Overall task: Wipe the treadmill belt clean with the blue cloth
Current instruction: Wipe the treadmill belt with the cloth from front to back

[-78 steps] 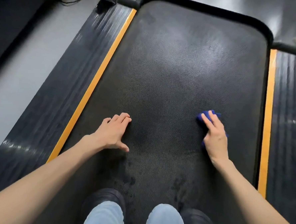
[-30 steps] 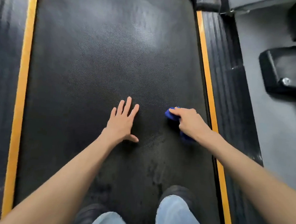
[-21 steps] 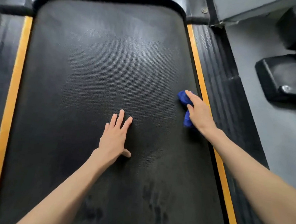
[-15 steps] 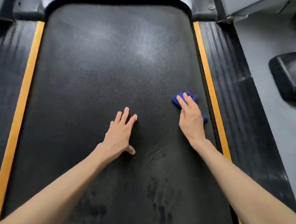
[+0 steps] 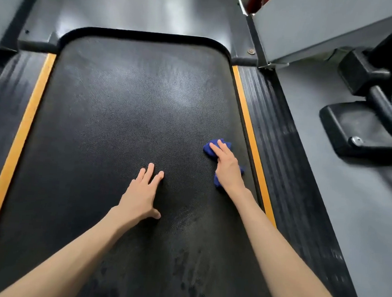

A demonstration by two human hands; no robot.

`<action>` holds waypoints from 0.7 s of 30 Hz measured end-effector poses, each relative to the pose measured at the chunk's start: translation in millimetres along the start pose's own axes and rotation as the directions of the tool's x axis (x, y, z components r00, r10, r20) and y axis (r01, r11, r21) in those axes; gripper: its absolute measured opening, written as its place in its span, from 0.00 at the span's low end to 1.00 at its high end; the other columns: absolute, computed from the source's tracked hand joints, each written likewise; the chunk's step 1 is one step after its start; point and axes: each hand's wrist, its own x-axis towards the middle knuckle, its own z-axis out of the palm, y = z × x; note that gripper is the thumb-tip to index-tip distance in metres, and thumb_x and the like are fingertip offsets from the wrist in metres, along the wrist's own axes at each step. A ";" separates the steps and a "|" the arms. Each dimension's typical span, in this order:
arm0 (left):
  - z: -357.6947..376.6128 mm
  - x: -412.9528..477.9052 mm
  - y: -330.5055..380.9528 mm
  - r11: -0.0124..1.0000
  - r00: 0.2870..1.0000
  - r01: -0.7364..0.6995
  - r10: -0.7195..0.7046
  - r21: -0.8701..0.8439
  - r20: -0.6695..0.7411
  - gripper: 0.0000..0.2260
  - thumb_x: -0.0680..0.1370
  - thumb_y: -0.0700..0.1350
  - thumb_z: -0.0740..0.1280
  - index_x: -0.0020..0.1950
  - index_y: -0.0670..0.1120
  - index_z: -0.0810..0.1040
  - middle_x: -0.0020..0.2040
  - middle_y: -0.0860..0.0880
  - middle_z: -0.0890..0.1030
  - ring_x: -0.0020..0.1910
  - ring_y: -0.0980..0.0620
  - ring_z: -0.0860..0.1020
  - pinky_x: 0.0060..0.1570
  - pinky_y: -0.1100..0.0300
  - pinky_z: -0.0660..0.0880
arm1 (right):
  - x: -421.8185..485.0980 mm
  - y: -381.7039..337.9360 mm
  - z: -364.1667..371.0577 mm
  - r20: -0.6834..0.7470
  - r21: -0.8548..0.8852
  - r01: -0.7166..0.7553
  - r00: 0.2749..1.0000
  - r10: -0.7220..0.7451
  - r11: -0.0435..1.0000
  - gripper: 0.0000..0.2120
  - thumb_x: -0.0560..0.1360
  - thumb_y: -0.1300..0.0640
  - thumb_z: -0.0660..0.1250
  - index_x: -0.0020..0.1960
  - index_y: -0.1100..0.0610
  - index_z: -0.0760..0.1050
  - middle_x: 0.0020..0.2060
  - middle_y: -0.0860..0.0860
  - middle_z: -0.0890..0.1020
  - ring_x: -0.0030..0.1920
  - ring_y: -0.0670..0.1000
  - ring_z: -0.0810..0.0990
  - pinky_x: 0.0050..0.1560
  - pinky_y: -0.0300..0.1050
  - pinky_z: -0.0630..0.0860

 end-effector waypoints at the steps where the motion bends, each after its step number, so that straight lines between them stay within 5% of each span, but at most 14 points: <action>1: 0.2 0.6 0.9 1.000 1.000 0.007 -0.007 0.014 -0.006 0.53 0.65 0.55 0.76 0.77 0.48 0.44 0.76 0.44 0.38 0.76 0.42 0.43 0.72 0.47 0.52 | -8.6 0.3 0.1 0.011 -0.010 0.015 1.000 -0.015 1.000 0.27 0.76 0.73 0.55 0.72 0.56 0.63 0.74 0.52 0.59 0.74 0.52 0.56 0.69 0.35 0.47; 5: 0.9 2.3 9.4 0.996 0.999 0.047 -0.047 0.076 -0.008 0.52 0.64 0.53 0.77 0.77 0.46 0.45 0.76 0.41 0.39 0.75 0.40 0.44 0.71 0.45 0.53 | -67.0 6.7 14.5 0.034 -0.052 0.184 0.983 -0.183 0.981 0.30 0.73 0.76 0.58 0.71 0.56 0.65 0.73 0.54 0.61 0.74 0.52 0.56 0.74 0.44 0.49; 10: 0.2 2.0 19.1 0.990 0.998 0.069 -0.070 0.124 0.002 0.52 0.65 0.49 0.77 0.76 0.41 0.44 0.76 0.39 0.41 0.76 0.41 0.45 0.72 0.47 0.53 | -100.9 29.9 6.1 0.294 -0.166 0.525 0.835 -0.466 0.835 0.34 0.69 0.76 0.63 0.71 0.55 0.64 0.73 0.55 0.62 0.73 0.54 0.59 0.73 0.49 0.55; 18: -1.5 -5.0 33.8 0.993 1.000 0.001 0.001 0.122 -0.020 0.44 0.69 0.39 0.72 0.75 0.36 0.47 0.76 0.38 0.45 0.75 0.40 0.49 0.71 0.47 0.57 | -111.5 9.8 15.5 0.217 -0.168 0.325 0.933 -0.286 0.931 0.33 0.68 0.77 0.61 0.70 0.58 0.67 0.72 0.57 0.63 0.72 0.58 0.60 0.74 0.51 0.54; 21: 1.4 -9.5 28.9 0.997 0.999 -0.048 0.048 0.063 0.006 0.45 0.69 0.42 0.74 0.76 0.40 0.48 0.76 0.39 0.45 0.75 0.40 0.50 0.70 0.47 0.58 | -114.1 14.9 13.1 0.169 -0.187 0.338 0.936 -0.309 0.922 0.33 0.69 0.77 0.62 0.71 0.58 0.65 0.72 0.57 0.63 0.73 0.57 0.60 0.73 0.52 0.57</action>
